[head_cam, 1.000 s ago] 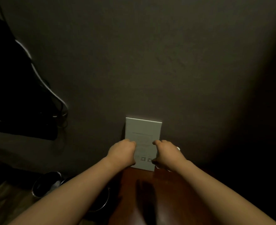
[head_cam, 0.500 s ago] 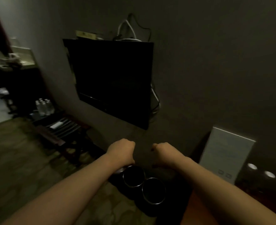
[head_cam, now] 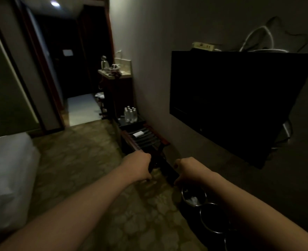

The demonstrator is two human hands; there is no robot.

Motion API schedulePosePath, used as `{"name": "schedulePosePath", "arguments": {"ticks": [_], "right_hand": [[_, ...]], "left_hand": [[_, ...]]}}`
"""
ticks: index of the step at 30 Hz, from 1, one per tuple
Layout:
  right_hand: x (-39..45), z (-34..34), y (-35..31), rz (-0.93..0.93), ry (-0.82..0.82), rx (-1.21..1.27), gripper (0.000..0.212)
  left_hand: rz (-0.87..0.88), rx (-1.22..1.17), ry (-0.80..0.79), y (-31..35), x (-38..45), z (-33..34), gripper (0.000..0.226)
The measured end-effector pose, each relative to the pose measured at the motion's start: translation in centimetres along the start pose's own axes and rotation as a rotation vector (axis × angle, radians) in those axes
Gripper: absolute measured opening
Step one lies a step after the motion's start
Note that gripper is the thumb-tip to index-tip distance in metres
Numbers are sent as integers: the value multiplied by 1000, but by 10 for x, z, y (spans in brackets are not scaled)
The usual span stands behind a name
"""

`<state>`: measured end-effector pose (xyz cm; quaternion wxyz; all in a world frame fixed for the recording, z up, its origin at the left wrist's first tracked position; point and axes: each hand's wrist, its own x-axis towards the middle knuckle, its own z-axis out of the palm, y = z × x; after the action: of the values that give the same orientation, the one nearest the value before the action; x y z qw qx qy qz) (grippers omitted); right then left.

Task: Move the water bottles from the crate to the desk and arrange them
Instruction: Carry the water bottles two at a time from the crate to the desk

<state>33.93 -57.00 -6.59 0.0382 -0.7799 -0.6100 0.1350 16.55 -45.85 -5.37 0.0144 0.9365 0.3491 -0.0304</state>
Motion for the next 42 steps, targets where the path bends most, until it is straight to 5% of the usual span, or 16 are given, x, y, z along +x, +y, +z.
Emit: {"name": "schedulePosePath", "arguments": {"ticks": [12, 27, 42], "right_hand": [[171, 0, -46, -164, -145, 32, 39], [487, -74, -56, -348, -93, -64, 41], [749, -67, -149, -397, -162, -90, 49]], "left_hand": [[-185, -59, 6, -113, 65, 14, 53], [-302, -143, 81, -272, 304, -36, 45], [-347, -150, 184, -509, 463, -16, 43]]}}
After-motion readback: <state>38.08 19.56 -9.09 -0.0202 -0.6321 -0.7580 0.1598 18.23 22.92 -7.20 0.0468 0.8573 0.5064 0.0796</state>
